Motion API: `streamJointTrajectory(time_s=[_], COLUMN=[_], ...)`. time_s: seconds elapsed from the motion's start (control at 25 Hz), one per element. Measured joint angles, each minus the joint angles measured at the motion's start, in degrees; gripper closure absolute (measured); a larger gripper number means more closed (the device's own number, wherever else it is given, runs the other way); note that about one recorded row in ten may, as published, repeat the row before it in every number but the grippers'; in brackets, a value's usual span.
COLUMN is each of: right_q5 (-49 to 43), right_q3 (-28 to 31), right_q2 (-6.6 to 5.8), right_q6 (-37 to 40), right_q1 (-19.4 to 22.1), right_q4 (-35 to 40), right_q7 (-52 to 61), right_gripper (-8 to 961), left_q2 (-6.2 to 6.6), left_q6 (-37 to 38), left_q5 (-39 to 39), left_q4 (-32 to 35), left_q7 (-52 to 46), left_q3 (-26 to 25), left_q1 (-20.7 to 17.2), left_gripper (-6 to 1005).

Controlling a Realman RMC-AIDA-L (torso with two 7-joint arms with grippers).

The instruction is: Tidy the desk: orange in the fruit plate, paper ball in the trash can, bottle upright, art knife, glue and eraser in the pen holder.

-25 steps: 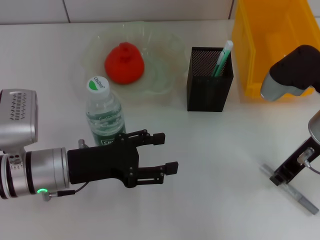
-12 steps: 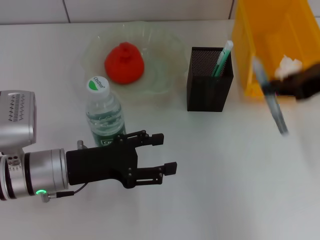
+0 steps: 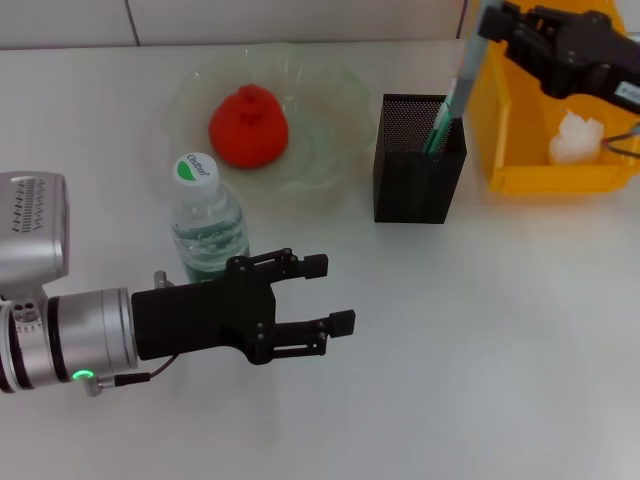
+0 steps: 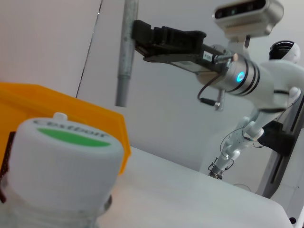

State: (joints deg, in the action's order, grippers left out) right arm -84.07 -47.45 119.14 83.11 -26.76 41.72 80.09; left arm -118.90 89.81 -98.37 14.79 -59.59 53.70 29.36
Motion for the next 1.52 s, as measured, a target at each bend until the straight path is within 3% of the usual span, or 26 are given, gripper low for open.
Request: streamJointTrajectory(time_s=[0.16,0.36,0.68,0.88,0.96,1.04,1.16,1.28,1.36,1.52], right_q5=[1.12,1.84,2.37,2.14,-1.04,-3.06,-14.82,-20.13,-26.44,-28.03], right_q3=[1.33,0.98,1.07,1.40,0.71,0.78,1.15,1.20,1.26,1.18], right_q2=[0.23,0.29,0.31,-0.25,-1.57,-2.06,-3.55,-3.58,-2.87,-2.31], right_q6=[-3.97,-7.68,-6.74,0.59,8.75,12.28,27.63,30.30,29.88,28.91], right_q1=[-4.66,-7.16,-6.58,-3.55,-0.59,0.03,1.48,1.90,2.85,3.29], right_q4=[-10.23,-14.42,-14.55,-10.63,-4.00,-2.40,1.54,1.78,0.85,-1.05], right_q7=[-10.87,-13.09,-12.86,-8.84,-2.20,-0.70,1.20,1.20,0.76,-1.07], right_gripper=[835,826,771,602,358,332,292,292,292,292], left_q2=[-0.02,-0.01,0.12,0.26,0.54,0.62,0.85,1.27,2.32,3.12], left_q6=[0.13,0.43,2.23,5.06,7.64,8.39,10.12,12.14,13.55,13.89], left_q5=[0.09,0.12,0.47,0.72,0.73,0.73,0.72,0.72,0.73,0.72], left_q4=[-0.31,-0.44,-0.41,-0.03,0.13,0.30,1.51,3.83,4.57,4.59], left_q7=[-0.22,-0.42,-0.26,-0.29,-0.42,-0.45,-0.54,-0.71,-1.26,-1.95], left_q3=[0.00,0.00,0.00,-0.03,-0.08,-0.09,-0.22,-0.56,-1.85,-2.80], left_q1=[0.00,-0.17,-0.62,-1.03,-1.63,-2.03,-3.74,-6.03,-7.64,-8.39], left_gripper=[197,197,197,197,197,197,197,197,197,197])
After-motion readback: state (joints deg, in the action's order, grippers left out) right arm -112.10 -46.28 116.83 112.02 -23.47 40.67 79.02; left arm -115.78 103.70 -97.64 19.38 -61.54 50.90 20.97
